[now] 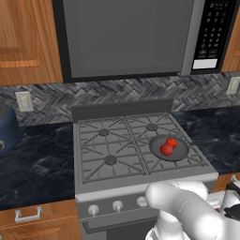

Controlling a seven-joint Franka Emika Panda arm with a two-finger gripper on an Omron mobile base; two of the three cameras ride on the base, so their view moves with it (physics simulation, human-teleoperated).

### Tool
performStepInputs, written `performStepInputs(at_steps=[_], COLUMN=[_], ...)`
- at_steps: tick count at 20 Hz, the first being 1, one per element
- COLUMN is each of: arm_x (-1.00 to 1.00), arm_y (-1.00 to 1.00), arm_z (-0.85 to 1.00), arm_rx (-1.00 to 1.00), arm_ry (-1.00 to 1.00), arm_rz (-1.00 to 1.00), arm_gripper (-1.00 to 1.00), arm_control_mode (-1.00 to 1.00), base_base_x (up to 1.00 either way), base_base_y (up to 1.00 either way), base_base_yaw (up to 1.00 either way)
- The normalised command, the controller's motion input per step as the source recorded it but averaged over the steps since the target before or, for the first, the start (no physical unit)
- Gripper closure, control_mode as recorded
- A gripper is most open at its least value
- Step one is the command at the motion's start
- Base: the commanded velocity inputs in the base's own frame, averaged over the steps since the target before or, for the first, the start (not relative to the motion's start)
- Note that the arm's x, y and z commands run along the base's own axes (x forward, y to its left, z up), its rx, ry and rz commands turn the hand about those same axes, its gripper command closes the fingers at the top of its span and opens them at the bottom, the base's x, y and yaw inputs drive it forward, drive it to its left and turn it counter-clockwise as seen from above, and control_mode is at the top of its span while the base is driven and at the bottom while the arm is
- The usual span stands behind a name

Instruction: Place the pan on the front right burner on the stove. Then place the tomato and the onion in the pan and turn on the front right burner.

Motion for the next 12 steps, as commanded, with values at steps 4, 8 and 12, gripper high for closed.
performStepInputs(at_steps=[4,8,12], arm_x=[0.14,0.04,0.0], arm_y=[-0.04,-0.04,-0.01], arm_z=[-0.21,-0.25,-0.28], arm_rx=[0.0,0.0,0.0], arm_ry=[0.01,0.0,0.0], arm_rz=[0.0,0.0,-0.01], arm_gripper=[-1.0,-1.0,-1.0], arm_control_mode=[-1.0,-1.0,-1.0], base_base_x=[0.0,0.0,0.0], base_base_y=[0.0,0.0,0.0], base_base_yaw=[0.0,0.0,0.0])
